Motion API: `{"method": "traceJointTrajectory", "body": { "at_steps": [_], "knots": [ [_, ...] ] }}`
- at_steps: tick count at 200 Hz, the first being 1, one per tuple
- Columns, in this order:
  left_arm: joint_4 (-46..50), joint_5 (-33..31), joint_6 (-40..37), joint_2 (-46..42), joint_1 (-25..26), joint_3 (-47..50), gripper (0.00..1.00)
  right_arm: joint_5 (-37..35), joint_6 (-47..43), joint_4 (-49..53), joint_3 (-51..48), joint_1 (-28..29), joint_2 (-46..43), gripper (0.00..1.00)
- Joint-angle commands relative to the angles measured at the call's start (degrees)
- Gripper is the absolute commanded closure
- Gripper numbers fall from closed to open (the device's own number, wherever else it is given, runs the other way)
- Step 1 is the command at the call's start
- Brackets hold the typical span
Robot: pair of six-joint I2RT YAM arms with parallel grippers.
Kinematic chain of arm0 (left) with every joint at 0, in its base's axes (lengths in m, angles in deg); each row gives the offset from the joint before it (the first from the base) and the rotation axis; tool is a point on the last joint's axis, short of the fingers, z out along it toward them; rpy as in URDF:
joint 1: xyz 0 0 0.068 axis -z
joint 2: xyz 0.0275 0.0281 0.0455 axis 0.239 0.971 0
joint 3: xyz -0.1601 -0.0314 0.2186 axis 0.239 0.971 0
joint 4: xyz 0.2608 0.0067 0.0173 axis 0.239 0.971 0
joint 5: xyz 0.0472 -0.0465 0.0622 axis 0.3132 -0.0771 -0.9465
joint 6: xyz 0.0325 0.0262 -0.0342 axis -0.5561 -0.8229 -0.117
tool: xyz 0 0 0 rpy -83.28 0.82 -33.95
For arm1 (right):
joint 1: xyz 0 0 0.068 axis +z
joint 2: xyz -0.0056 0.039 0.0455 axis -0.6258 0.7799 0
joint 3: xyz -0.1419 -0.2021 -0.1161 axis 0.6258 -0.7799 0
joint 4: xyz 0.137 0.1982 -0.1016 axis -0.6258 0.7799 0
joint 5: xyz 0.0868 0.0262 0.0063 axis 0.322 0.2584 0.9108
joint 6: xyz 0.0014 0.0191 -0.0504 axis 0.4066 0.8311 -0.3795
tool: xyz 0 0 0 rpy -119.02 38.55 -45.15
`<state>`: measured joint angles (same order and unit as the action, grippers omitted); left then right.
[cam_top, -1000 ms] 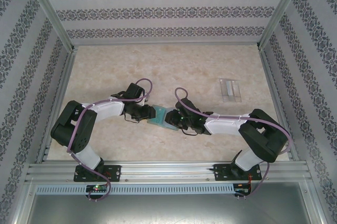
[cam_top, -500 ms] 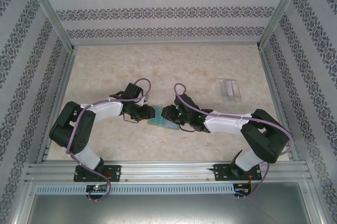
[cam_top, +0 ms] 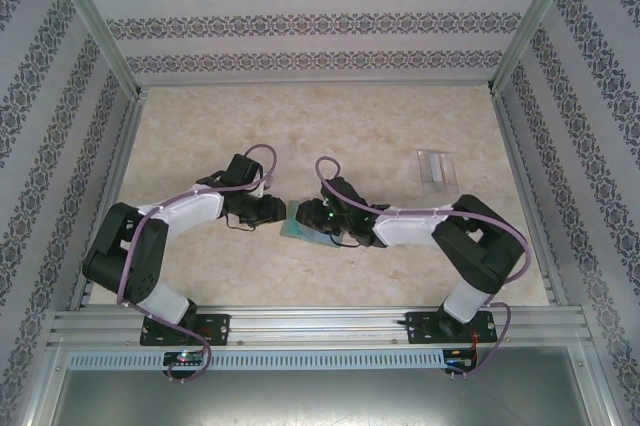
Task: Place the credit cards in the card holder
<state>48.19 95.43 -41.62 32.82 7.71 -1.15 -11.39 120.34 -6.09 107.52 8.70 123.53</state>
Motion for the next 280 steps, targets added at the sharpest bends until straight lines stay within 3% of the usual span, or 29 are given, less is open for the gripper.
{"method": "traceJointTrajectory", "body": {
  "at_steps": [1,27,67,104,123,141,179,204,209,212,246,280],
  "knots": [
    [6.3,-6.2,-2.9,-2.8,-1.4,-1.9,0.55,1.6,-0.7,-4.8,2.6,0.8,2.5,0.66],
    [8.2,-11.6,-3.7,-5.4,-1.4,-2.3,0.53,1.6,-4.8,-3.5,3.3,0.8,0.8,0.62],
    [6.4,-12.6,-4.0,-5.7,0.0,-2.5,0.53,0.3,-16.6,4.1,2.6,-3.8,-9.9,0.58],
    [5.7,-13.7,-4.6,-2.8,3.6,-4.6,0.53,-14.4,-32.9,23.6,4.2,-13.0,-24.9,0.54],
    [4.7,-15.4,-4.5,-2.1,4.5,-4.7,0.53,-23.4,-38.7,30.5,4.6,-19.2,-30.2,0.42],
    [5.7,-15.7,-5.0,-0.8,5.0,-6.3,0.52,-26.2,-42.6,36.1,6.0,-26.6,-32.1,0.34],
    [5.4,-15.7,-5.3,0.6,5.6,-8.2,0.47,-26.1,-49.1,43.1,8.2,-37.2,-26.3,0.25],
    [4.8,-15.0,-4.6,-0.4,5.8,-7.9,0.24,-29.6,-53.5,47.4,12.1,-38.7,-19.2,0.18],
    [4.3,-14.9,-4.4,-0.9,5.7,-7.5,0.12,-30.2,-54.3,47.4,12.5,-39.0,-18.2,0.18],
    [4.0,-15.1,-4.3,-1.1,5.8,-7.1,0.10,-30.5,-54.8,47.5,12.8,-39.2,-17.6,0.18],
    [5.6,-16.6,-4.1,-2.6,5.8,-6.4,0.08,-30.2,-56.5,47.6,16.9,-43.3,-10.9,0.19],
    [6.4,-17.9,-4.9,-4.2,5.8,-5.7,0.08,-32.3,-56.1,46.5,19.6,-43.7,-5.8,0.21]
  ]
}}
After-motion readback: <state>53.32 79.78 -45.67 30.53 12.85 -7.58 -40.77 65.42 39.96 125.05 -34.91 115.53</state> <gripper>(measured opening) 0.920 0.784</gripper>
